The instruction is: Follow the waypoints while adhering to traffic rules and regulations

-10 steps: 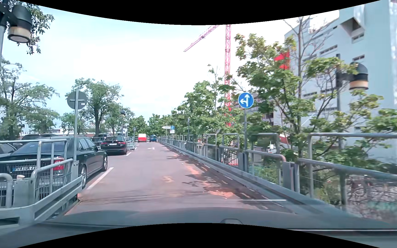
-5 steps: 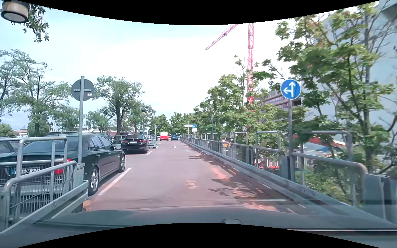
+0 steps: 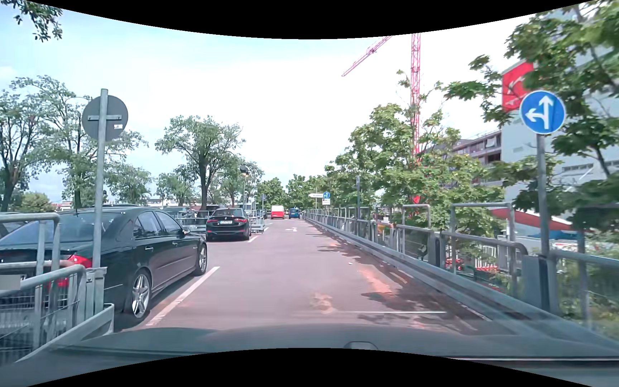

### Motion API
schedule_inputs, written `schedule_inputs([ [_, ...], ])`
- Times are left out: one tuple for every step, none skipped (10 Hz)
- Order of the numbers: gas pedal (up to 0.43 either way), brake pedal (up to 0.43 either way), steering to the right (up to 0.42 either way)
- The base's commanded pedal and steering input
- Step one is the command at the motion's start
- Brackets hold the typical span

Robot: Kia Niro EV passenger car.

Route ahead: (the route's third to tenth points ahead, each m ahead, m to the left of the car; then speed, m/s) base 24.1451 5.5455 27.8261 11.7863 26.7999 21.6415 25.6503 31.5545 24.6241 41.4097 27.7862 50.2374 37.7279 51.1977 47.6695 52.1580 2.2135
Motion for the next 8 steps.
schedule_inputs([
  [0.008, 0.000, -0.178],
  [0.020, 0.000, -0.159],
  [0.020, 0.000, -0.132],
  [0.020, 0.000, -0.110],
  [0.020, 0.000, -0.091],
  [0.020, 0.000, -0.082],
  [0.020, 0.000, -0.076],
  [0.020, 0.000, -0.070],
])
